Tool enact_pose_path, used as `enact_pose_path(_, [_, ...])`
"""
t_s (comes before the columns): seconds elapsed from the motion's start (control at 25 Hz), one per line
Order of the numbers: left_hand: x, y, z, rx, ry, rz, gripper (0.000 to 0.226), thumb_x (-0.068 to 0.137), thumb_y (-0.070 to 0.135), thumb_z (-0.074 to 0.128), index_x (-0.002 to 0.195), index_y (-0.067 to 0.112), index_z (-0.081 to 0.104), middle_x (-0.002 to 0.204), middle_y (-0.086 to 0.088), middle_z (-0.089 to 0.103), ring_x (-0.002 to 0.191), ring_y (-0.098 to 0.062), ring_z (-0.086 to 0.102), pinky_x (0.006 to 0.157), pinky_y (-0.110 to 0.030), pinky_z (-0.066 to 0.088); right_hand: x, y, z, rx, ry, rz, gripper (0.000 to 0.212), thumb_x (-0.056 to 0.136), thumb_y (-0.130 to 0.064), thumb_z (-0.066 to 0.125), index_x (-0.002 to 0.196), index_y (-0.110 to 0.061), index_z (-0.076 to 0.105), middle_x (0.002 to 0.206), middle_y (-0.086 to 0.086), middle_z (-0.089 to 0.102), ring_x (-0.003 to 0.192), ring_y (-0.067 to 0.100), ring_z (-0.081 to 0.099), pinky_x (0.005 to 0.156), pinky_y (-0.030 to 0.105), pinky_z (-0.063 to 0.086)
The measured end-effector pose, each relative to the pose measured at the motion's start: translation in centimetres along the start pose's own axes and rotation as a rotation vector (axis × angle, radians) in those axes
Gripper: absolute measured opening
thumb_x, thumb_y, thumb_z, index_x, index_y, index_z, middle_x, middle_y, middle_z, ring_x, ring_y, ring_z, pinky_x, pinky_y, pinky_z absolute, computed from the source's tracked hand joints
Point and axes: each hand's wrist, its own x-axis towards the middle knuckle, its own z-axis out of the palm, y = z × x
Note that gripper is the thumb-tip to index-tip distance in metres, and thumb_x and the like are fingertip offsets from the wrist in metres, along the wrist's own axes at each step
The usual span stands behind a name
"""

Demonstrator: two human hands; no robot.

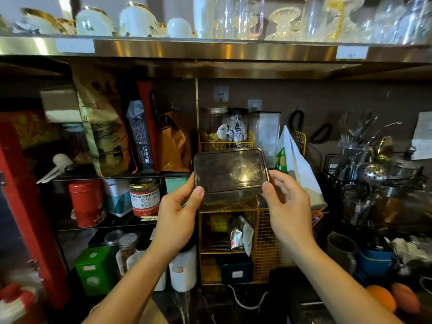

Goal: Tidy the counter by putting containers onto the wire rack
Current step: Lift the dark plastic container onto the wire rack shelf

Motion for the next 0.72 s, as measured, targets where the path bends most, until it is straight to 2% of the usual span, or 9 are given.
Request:
enact_pose_path(0.16, [1.3,-2.3,0.3,0.013,0.001,-0.003,0.042,0.101,0.020,0.051,0.143,0.019,0.053,0.138,0.005,0.064,0.132,-0.008,0.055,0.112,-0.044,0.043,0.9,3.4,0.9,0.026,0.014,0.066,0.027,0.095,-0.023,0.058,0.105,-0.048,0.062,0.118,-0.008,0.069,0.117,0.020,0.062,0.101,0.051,0.050])
enact_pose_path(0.32, [1.2,-4.6,1.0,-0.001,-0.008,-0.044,0.044,0.100,0.018,0.052,0.144,0.017,0.051,0.142,0.003,0.061,0.136,-0.008,0.050,0.115,-0.043,0.040,0.5,6.3,1.3,0.035,0.038,0.125,0.025,0.096,-0.020,0.057,0.118,-0.026,0.064,0.118,-0.006,0.070,0.115,0.013,0.063,0.100,0.049,0.051])
enact_pose_path(0.48, [0.7,-6.0,1.6,0.020,0.003,-0.066,0.044,0.099,0.007,0.053,0.140,0.022,0.053,0.138,0.008,0.062,0.134,-0.002,0.051,0.112,-0.026,0.040,-0.1,8.3,1.4,0.047,0.035,0.181,0.023,0.096,-0.010,0.057,0.115,-0.023,0.063,0.112,-0.010,0.070,0.107,0.003,0.066,0.099,0.042,0.053])
enact_pose_path(0.6, [0.5,-6.5,2.1,0.120,0.021,-0.045,0.044,0.096,0.003,0.056,0.130,0.031,0.059,0.136,0.011,0.061,0.126,0.014,0.050,0.102,-0.006,0.038,-0.2,10.1,1.6,0.069,0.026,0.222,0.024,0.097,-0.008,0.055,0.117,-0.020,0.061,0.113,-0.006,0.070,0.106,0.006,0.067,0.098,0.042,0.054])
enact_pose_path(0.72, [0.6,-7.7,2.1,0.199,0.069,-0.097,0.040,0.094,0.006,0.061,0.133,0.015,0.062,0.125,-0.003,0.059,0.107,0.020,0.052,0.087,0.001,0.041,-0.2,11.4,1.9,0.075,0.008,0.256,0.023,0.099,-0.008,0.051,0.118,-0.016,0.060,0.113,-0.006,0.068,0.105,0.008,0.068,0.096,0.039,0.055])
